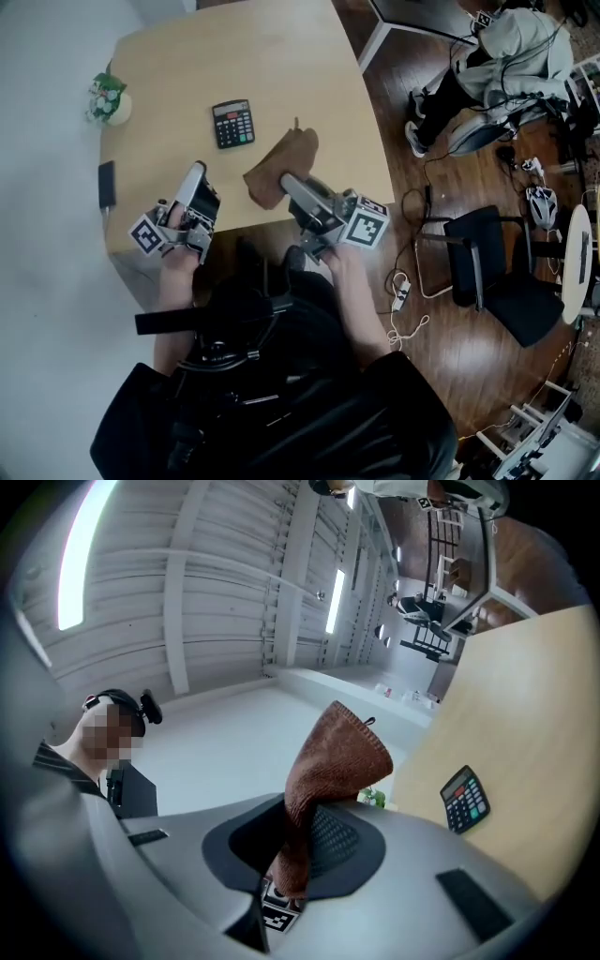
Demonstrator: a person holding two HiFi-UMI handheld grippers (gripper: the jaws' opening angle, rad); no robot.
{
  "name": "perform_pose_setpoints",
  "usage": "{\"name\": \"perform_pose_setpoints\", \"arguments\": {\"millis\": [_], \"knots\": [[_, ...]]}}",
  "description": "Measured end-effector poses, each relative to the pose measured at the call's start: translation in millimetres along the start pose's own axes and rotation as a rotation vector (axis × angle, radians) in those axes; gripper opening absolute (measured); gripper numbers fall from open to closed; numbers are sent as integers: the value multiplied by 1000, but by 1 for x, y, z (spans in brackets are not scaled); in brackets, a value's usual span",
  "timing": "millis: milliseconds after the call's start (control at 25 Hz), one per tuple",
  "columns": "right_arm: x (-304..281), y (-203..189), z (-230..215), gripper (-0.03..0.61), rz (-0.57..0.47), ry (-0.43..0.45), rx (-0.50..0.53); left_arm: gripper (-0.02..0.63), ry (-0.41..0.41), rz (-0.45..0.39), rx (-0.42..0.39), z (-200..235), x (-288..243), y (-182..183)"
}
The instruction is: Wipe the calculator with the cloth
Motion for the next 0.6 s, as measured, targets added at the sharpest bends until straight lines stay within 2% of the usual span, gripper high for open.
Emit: {"name": "perform_pose_setpoints", "arguments": {"millis": [280, 600], "knots": [[28, -10, 1, 46, 68, 3, 1, -6, 44, -42, -22, -26, 10, -29], [49, -13, 14, 46, 115, 25, 8, -6, 86, -50, -70, -49, 17, -51]]}}
Point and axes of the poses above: the fingertips, and each gripper's own axes: x backward along the fingers, z to its left, y out of its top, the point moved 2 cm from there along x, backward along the fingers, and after that the axes turned 15 degrees about -x, right-handed, at the moved point
